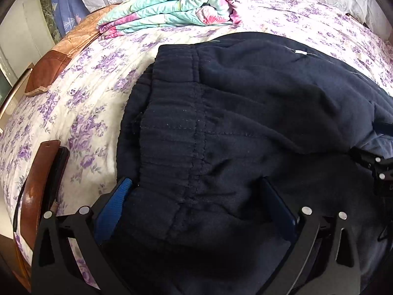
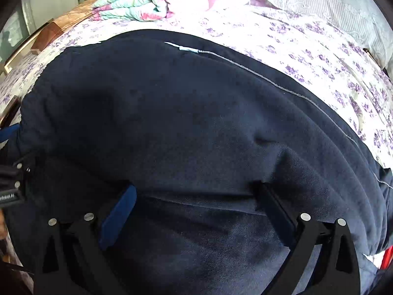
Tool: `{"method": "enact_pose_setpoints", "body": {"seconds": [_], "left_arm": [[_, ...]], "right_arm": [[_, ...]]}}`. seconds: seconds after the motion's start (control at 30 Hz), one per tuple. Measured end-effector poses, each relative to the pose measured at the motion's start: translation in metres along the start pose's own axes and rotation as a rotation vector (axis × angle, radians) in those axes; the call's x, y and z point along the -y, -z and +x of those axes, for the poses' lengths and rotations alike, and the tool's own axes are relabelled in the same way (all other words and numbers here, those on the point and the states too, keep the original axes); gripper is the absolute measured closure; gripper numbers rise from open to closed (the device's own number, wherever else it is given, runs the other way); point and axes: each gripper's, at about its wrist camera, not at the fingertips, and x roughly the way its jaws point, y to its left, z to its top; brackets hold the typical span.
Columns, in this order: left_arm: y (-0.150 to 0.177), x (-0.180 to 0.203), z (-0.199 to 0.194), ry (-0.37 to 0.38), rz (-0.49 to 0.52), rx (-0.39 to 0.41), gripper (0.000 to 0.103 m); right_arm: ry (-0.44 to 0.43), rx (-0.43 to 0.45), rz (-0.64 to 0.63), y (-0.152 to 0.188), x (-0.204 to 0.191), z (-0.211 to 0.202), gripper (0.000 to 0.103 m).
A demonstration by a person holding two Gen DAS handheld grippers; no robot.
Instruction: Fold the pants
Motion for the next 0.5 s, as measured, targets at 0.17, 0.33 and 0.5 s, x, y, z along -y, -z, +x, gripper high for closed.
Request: {"method": "enact_pose_setpoints", "body": {"seconds": [0.17, 0.33, 0.5], "left_arm": [[-0.015, -0.017, -0.011, 0.104, -0.043, -0.020, 0.004], [-0.065, -0.072, -0.037, 0.326, -0.200, 0.119, 0.004], [-0.129, -0.071, 0.007, 0.423, -0.182, 0.030, 0.005]], "right_arm": [[-0.051, 0.011, -0.046, 0.005, 0.004, -0.012, 0.005], [-0.130, 0.228, 0.007, -0.020, 0.060, -0.073, 0.006], [-0.143, 0.250, 0.127, -0.067, 0.149, -0.057, 0.006]]}}
